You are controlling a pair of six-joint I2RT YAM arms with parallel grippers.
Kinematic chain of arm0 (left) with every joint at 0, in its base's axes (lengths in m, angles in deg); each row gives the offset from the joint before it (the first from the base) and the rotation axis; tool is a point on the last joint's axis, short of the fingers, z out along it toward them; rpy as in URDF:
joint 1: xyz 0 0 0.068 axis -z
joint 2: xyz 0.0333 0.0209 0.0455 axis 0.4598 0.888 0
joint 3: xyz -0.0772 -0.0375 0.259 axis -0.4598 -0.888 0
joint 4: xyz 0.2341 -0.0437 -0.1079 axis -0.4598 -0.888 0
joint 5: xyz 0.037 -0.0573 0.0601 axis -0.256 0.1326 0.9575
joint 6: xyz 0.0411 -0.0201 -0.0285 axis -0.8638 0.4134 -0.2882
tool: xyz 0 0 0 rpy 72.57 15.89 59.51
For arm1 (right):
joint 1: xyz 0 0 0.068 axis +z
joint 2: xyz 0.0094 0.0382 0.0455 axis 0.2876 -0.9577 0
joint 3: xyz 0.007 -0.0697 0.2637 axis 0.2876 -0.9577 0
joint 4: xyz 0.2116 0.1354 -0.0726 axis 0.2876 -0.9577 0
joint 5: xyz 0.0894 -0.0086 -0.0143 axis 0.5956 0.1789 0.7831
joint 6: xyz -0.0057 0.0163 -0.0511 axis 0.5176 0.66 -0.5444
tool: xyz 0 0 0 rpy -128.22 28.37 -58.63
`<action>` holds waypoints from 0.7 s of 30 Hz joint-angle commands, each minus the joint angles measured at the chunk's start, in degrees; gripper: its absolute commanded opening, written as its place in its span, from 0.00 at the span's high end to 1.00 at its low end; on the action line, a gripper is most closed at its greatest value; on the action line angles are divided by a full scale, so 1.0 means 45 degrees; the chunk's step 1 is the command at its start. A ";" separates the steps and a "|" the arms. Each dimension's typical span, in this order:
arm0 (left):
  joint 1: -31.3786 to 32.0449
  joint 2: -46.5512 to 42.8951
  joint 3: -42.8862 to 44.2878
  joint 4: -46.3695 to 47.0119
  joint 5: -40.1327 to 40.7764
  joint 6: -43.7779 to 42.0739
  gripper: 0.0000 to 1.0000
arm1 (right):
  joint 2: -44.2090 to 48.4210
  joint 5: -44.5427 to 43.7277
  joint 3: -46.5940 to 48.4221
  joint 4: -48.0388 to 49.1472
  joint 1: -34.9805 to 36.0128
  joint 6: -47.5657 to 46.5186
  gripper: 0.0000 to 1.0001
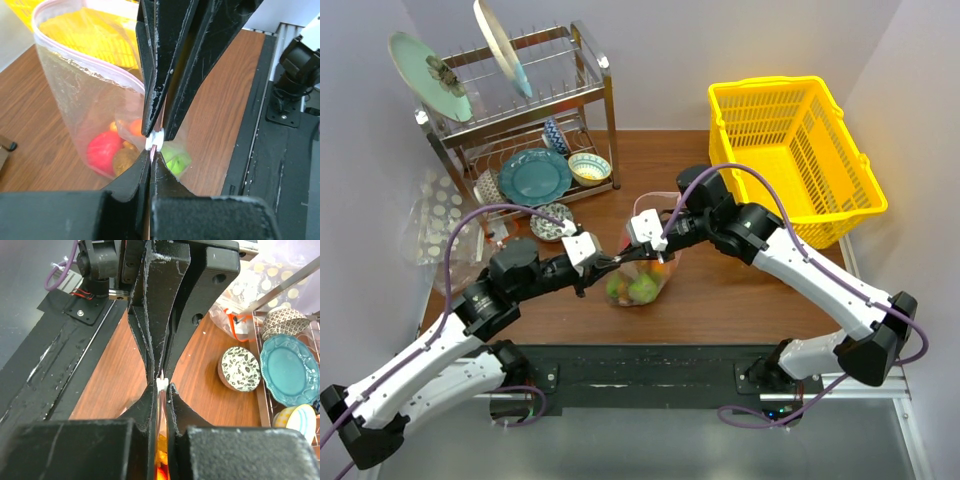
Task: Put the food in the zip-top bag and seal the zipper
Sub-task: Zip the zipper food storage bag at the center of the board.
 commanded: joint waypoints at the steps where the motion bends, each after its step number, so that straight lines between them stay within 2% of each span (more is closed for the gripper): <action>1: 0.0035 -0.0603 0.0805 0.0238 0.1699 -0.0076 1.00 | 0.0457 -0.0900 0.0131 -0.0163 0.0028 0.0123 1.00; 8: 0.0015 -0.1014 0.0785 -0.0856 0.5603 -0.0037 1.00 | 0.1179 -0.2932 -0.0143 0.0288 -0.0011 0.1139 1.00; 17: 0.0015 -0.1210 0.0785 -0.1929 0.8867 0.0627 1.00 | 0.2351 -0.5177 -0.1254 0.0716 -0.0381 0.2037 1.00; 21: 0.0016 -0.1424 0.0766 -0.2048 0.9554 0.0744 1.00 | 0.3308 -0.6136 -0.2114 0.1048 -0.1005 0.2816 1.00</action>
